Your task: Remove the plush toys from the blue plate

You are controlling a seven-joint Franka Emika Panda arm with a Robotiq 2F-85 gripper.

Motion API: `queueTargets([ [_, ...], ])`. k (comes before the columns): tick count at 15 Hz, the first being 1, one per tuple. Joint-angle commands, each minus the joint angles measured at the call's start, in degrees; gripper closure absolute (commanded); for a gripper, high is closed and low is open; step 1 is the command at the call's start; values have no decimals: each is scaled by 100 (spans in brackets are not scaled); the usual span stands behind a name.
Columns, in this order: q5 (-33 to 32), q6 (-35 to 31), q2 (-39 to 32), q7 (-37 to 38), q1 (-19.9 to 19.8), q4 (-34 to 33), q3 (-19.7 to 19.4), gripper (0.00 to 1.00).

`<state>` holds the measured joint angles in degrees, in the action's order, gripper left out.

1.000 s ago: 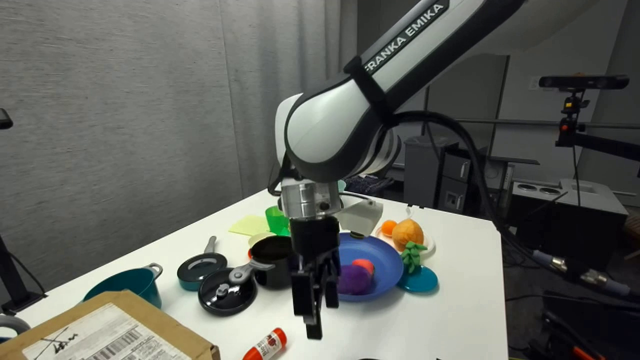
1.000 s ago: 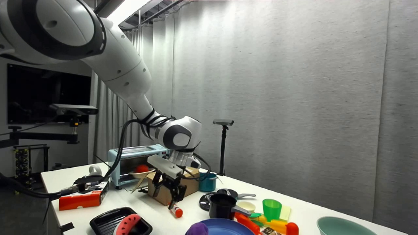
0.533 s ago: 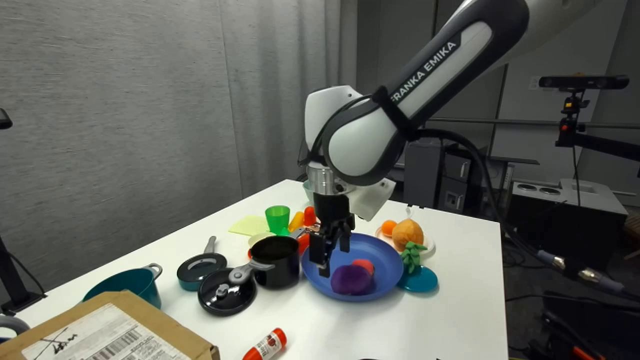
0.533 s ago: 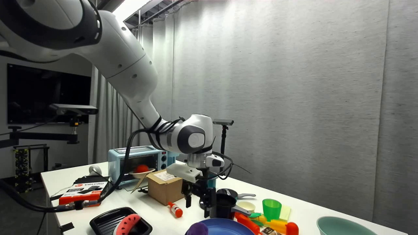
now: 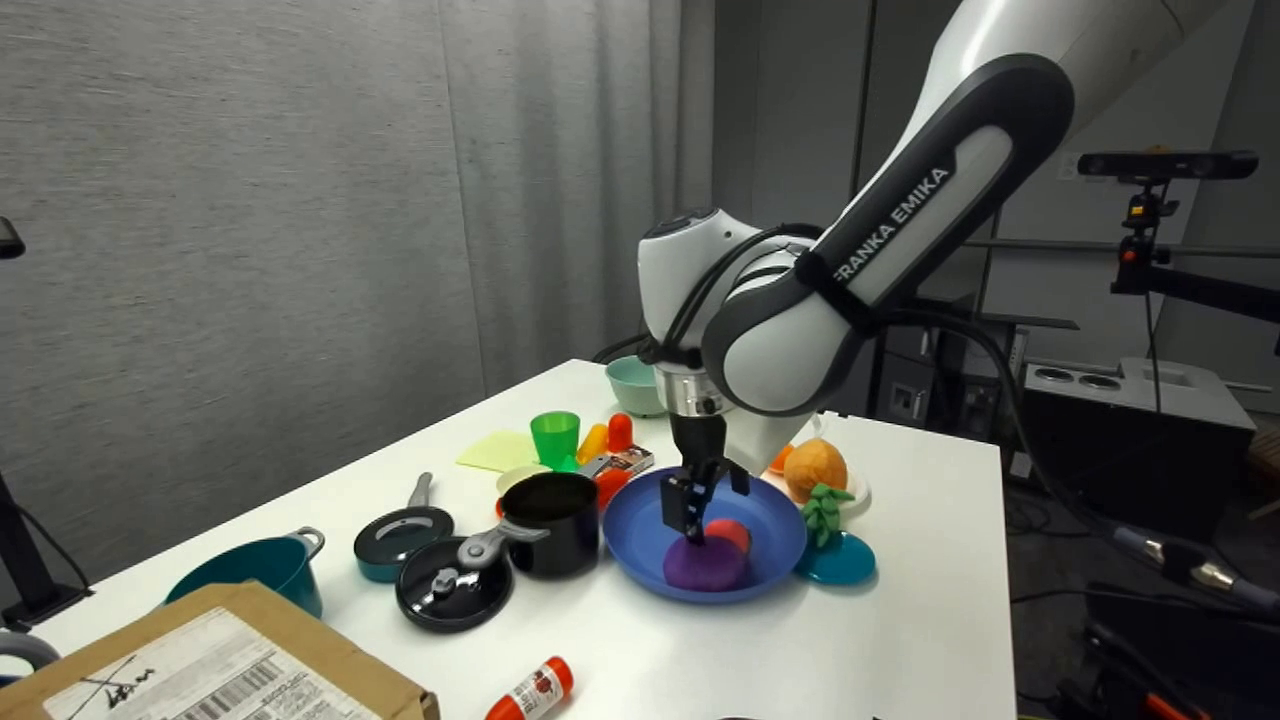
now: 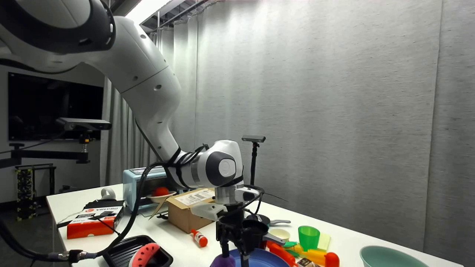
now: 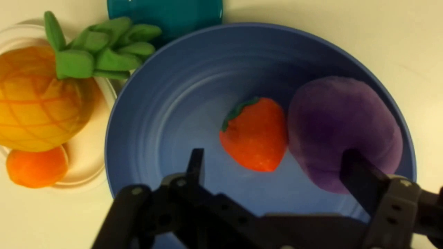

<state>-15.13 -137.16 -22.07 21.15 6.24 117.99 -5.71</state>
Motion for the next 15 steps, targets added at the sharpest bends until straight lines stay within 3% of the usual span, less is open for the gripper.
queueTargets([
  [1,443,-282,35,-89,-101,219,174,0],
  [9,1547,-741,-47,-348,-217,399,496,0],
  [15,2697,-900,233,-1160,-513,462,908,0],
])
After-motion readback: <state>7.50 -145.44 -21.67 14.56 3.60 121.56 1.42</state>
